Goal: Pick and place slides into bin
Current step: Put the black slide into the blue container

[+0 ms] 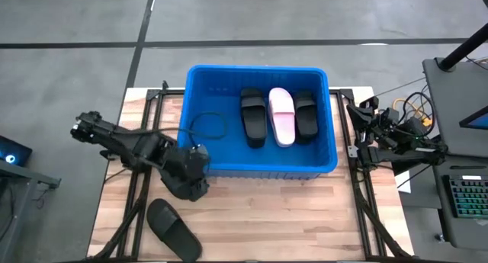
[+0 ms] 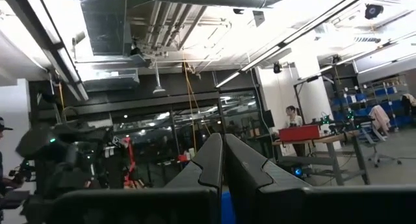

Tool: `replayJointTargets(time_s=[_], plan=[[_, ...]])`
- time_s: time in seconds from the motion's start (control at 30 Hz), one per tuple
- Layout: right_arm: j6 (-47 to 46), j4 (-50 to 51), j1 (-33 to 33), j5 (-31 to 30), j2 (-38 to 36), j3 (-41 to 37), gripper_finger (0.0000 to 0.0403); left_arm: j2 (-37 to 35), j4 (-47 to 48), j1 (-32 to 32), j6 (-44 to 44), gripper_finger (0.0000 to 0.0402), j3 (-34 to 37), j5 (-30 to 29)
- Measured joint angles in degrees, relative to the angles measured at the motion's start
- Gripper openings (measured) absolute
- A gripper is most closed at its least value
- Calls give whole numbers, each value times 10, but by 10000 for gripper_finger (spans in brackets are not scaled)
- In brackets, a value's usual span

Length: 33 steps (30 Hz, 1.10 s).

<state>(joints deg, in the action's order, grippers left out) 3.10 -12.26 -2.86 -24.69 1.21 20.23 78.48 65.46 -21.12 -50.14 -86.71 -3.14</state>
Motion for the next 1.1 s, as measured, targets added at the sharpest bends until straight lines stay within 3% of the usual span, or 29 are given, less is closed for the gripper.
replayJointTargets(time_s=[0.3, 0.6, 0.73, 1.1], plan=[[0, 0, 0, 0, 0, 0, 8, 53, 74, -92, -212, 196, -6, -10], [4, 0, 0, 0, 0, 0, 8, 128, 181, -155, -318, 196, -23, -16], [4, 0, 0, 1, 0, 0, 8, 174, 250, -176, -352, 196, -21, -9], [5, 0, 0, 1, 0, 0, 8, 289, 246, -186, -351, 196, -13, -18]])
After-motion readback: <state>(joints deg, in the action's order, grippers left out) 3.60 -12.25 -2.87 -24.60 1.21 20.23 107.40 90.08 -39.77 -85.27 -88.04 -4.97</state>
